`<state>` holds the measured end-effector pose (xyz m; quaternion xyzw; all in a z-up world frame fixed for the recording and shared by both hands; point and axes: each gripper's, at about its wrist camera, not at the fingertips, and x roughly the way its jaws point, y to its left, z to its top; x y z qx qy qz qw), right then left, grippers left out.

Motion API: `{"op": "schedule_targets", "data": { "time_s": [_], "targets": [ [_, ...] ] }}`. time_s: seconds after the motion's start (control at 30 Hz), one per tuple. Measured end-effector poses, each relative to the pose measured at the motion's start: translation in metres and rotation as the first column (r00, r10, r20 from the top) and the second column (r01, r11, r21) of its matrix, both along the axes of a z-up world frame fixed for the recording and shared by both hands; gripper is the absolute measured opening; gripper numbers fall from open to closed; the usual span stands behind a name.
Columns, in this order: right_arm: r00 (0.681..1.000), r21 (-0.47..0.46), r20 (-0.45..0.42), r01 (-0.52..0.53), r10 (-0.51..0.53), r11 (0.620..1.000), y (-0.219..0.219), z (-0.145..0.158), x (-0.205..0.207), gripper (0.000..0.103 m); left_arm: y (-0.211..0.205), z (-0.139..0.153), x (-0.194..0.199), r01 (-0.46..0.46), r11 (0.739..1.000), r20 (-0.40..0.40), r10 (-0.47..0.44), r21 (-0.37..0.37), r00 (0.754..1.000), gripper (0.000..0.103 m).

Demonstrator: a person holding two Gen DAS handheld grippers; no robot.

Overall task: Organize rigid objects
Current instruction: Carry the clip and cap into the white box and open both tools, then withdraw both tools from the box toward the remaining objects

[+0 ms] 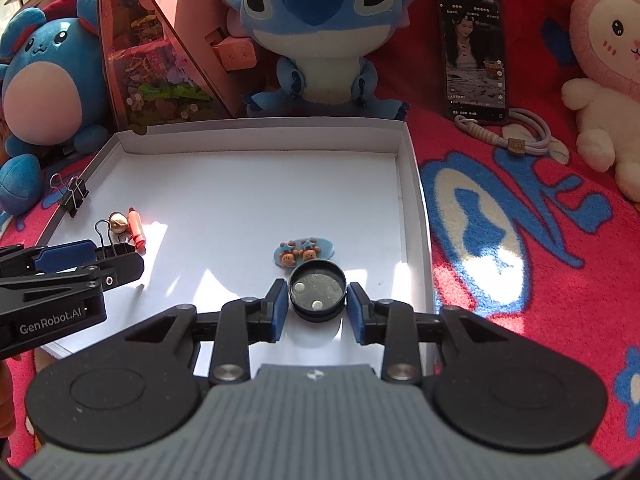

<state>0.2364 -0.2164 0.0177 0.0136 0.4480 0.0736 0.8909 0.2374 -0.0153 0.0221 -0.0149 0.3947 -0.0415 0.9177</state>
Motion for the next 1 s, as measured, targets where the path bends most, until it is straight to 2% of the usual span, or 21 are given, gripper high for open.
{"op": "schedule_targets", "data": {
  "time_s": [0.03, 0.1, 0.2, 0.5, 1.0],
  "targets": [
    [1.000, -0.001, 0.004, 0.000, 0.000, 1.000, 0.000, 0.000, -0.001, 0.053, 0.000, 0.002, -0.002, 0.000, 1.000, 0.005, 0.000, 0.003, 1.000, 0.061],
    [1.000, 0.004, 0.008, -0.003, 0.003, 1.000, 0.000, 0.000, -0.003, 0.056, 0.000, 0.005, -0.007, 0.010, 1.000, 0.014, -0.010, 0.002, 1.000, 0.072],
    [1.000, 0.007, 0.025, -0.007, 0.007, 1.000, 0.001, 0.002, -0.008, 0.065, 0.000, 0.011, -0.016, 0.033, 0.999, 0.036, -0.033, -0.004, 0.999, 0.078],
    [0.989, -0.043, 0.139, -0.038, 0.044, 0.998, 0.005, 0.017, -0.046, 0.083, -0.002, 0.032, -0.059, 0.098, 0.995, 0.106, -0.096, -0.010, 0.990, 0.084],
    [0.954, -0.014, 0.282, -0.096, 0.096, 0.995, 0.001, 0.040, -0.124, 0.092, 0.008, 0.045, -0.137, 0.175, 0.984, 0.175, -0.172, -0.007, 0.970, 0.084]
  ]
}}
